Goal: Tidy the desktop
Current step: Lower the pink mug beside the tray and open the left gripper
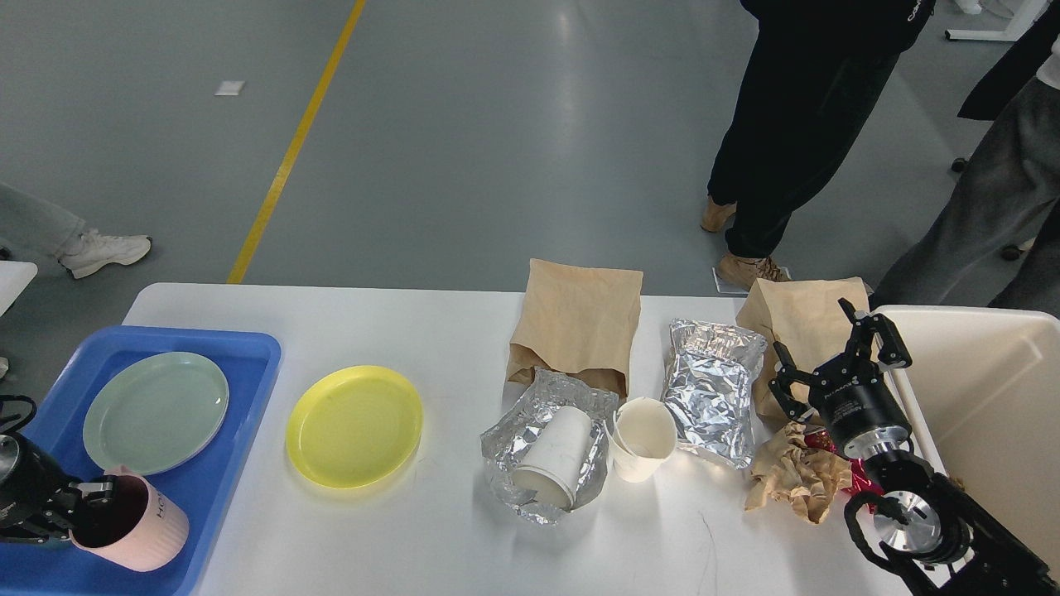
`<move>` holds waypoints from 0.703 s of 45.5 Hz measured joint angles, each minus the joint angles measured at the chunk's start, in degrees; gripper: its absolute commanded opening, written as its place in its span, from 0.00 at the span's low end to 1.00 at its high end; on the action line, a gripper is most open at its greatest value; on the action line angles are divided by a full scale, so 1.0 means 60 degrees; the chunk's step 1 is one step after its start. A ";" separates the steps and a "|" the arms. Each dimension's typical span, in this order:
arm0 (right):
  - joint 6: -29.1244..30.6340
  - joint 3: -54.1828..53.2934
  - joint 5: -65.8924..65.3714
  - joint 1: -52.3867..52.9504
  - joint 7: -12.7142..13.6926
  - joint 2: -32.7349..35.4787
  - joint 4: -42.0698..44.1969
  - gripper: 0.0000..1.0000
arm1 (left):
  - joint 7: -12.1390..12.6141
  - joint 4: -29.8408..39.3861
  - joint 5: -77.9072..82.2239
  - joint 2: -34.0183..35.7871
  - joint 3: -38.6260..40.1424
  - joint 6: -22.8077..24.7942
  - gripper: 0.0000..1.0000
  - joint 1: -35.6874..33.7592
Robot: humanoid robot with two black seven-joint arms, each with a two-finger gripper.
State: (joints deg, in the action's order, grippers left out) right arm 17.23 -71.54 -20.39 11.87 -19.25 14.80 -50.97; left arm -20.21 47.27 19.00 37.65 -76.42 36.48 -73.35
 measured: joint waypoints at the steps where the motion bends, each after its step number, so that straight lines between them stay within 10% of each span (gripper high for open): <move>1: 0.0000 0.0000 0.0000 0.0000 0.0000 0.0000 0.0000 1.00 | 0.0001 0.0000 -0.0030 -0.0002 0.0000 -0.0008 0.31 0.0002; 15: 0.0000 0.0000 0.0000 0.0000 0.0000 0.0000 -0.0001 1.00 | 0.0033 0.0200 -0.1265 0.0144 -0.0117 -0.0648 0.89 0.0097; 27: 0.0000 0.0000 0.0000 0.0000 0.0000 0.0005 -0.0001 1.00 | -0.0016 0.0280 -0.1395 0.0225 -0.0350 -0.0670 0.89 0.0138; 32: 0.0000 0.0000 0.0000 0.0000 0.0000 0.0005 -0.0001 1.00 | -0.0003 0.0281 -0.1452 0.0235 -0.0366 -0.0721 0.45 0.0139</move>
State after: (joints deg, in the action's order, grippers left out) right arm 17.23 -71.54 -20.39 11.87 -19.25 14.83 -50.98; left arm -20.22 48.96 10.29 39.06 -78.62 32.15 -72.51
